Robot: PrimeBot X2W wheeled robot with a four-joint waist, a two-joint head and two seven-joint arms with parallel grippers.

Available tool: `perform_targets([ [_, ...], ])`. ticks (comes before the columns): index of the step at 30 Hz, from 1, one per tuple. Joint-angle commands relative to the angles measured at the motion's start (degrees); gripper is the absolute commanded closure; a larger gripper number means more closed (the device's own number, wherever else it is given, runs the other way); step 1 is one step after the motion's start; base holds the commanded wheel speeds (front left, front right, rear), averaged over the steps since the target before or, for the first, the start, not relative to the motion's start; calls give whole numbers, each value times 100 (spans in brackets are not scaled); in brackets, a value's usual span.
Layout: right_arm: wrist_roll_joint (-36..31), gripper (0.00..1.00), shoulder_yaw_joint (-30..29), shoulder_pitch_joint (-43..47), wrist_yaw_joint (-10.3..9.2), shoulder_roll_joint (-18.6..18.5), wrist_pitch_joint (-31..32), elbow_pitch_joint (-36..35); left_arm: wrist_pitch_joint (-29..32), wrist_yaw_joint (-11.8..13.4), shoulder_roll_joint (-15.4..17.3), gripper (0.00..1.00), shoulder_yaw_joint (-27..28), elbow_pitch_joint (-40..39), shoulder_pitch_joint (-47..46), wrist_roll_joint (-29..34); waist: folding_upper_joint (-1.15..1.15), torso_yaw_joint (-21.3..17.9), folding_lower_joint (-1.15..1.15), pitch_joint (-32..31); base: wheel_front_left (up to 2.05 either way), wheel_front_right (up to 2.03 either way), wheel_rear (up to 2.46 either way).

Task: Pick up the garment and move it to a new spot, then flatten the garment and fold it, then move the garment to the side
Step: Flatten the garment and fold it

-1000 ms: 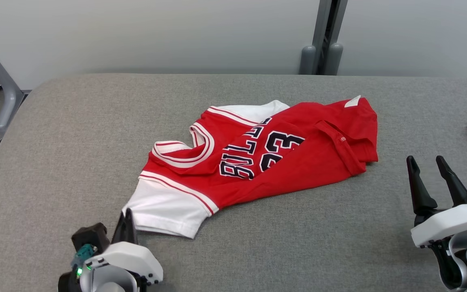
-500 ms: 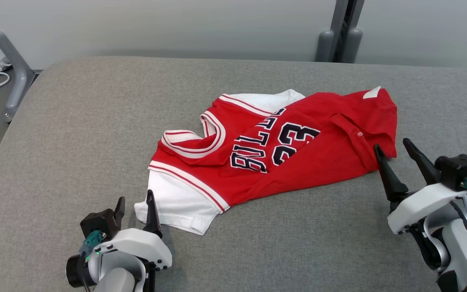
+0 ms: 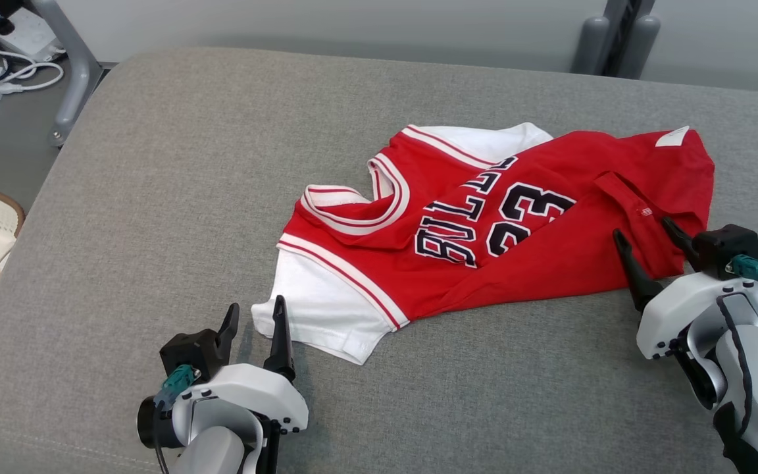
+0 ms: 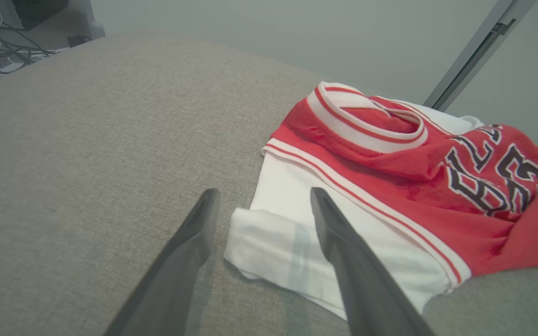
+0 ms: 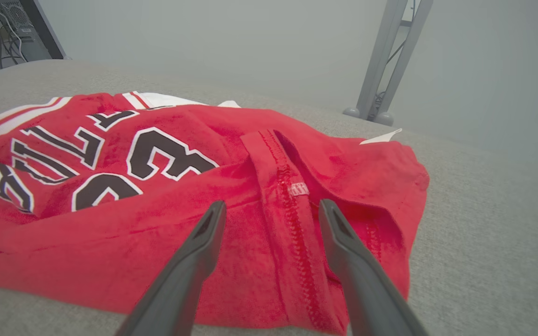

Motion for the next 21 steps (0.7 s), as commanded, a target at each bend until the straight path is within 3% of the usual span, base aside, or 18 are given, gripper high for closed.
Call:
perform_targets([
  [1,-64,0,18,-114,-2,-52,-72,129,-24,46,27,0,-35,-35,-96,-39,0,99,0,86,0,0,0],
  [17,-17,0,201,-577,-2,-35,-426,918,-25,159,25,0,-196,-122,-111,-139,0,228,0,183,0,0,0],
  [19,24,62,245,-609,-2,-20,-453,968,-25,174,26,0,-210,-124,-121,-145,0,218,0,189,0,0,0],
  [20,41,98,270,-628,-2,-21,-465,987,-25,178,25,0,-213,-125,-127,-150,0,214,0,191,0,0,0],
  [21,73,100,293,-644,-2,-28,-470,1006,-25,180,26,0,-216,-127,-132,-153,0,208,0,192,0,0,0],
])
